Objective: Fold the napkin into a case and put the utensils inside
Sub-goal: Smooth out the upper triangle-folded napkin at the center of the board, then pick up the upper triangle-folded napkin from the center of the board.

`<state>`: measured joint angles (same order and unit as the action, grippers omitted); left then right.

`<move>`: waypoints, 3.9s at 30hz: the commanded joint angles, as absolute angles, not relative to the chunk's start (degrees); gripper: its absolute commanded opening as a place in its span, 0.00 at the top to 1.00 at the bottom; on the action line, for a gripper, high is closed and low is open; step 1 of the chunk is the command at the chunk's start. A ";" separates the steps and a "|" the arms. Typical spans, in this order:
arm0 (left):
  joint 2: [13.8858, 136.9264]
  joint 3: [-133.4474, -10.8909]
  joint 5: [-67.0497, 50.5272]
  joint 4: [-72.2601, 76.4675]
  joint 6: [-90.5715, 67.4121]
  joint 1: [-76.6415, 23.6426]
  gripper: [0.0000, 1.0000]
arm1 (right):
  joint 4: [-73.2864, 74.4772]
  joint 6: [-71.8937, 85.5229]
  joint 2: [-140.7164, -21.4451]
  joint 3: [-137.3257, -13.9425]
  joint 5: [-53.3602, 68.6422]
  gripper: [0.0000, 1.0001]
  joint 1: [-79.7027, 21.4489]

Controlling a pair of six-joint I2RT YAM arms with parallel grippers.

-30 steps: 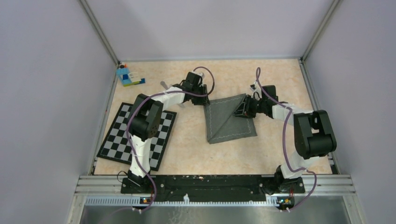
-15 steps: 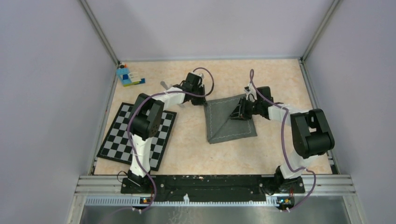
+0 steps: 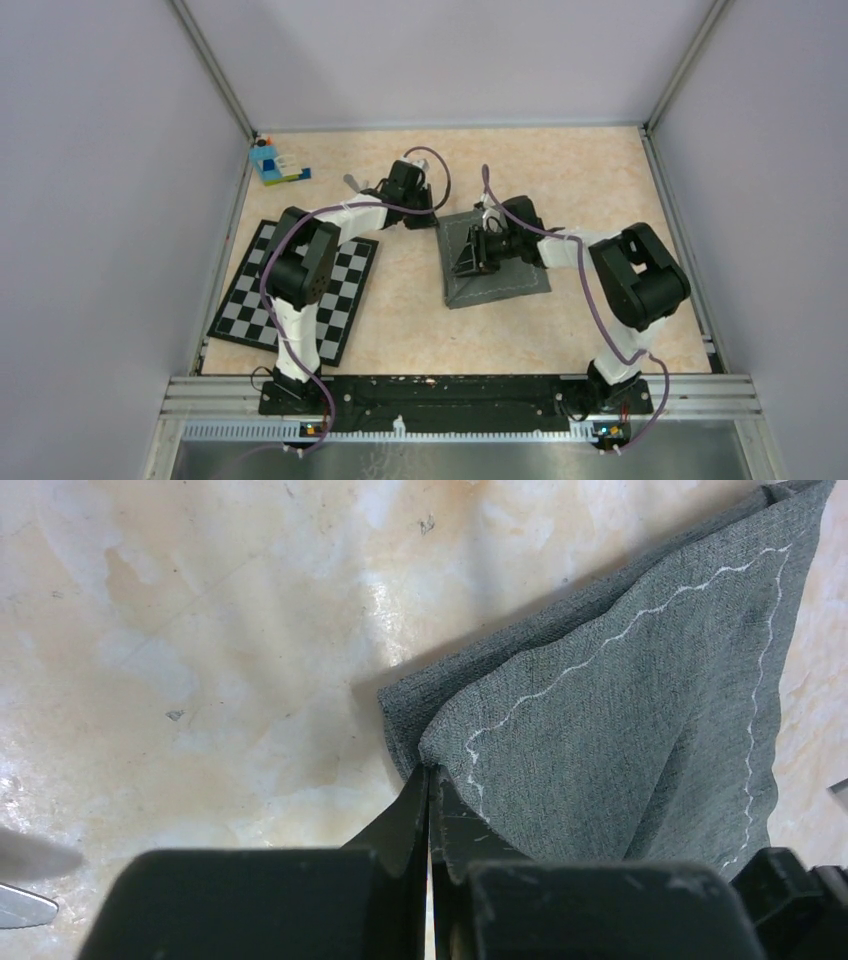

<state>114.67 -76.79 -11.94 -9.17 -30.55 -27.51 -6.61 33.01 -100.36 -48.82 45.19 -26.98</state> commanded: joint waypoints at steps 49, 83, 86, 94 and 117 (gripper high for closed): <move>119.57 -77.83 -18.11 -6.95 -29.78 -25.81 0.99 | 0.35 28.29 -90.89 -50.02 38.79 0.46 -37.09; 76.87 -56.46 -36.40 -17.01 -23.04 0.83 0.31 | 47.02 33.31 -109.54 -83.21 -20.74 0.67 -61.38; 77.49 -56.00 -40.74 -16.37 -23.29 3.02 0.32 | 48.17 33.17 -111.36 -84.53 -21.27 0.66 -61.39; 76.56 -54.53 -42.43 -16.02 -22.97 4.47 0.32 | 47.66 33.48 -113.63 -83.32 -21.70 0.66 -61.35; 76.37 -53.35 -42.99 -15.15 -23.12 4.63 0.34 | 50.24 32.37 -110.20 -84.39 -22.43 0.58 -60.68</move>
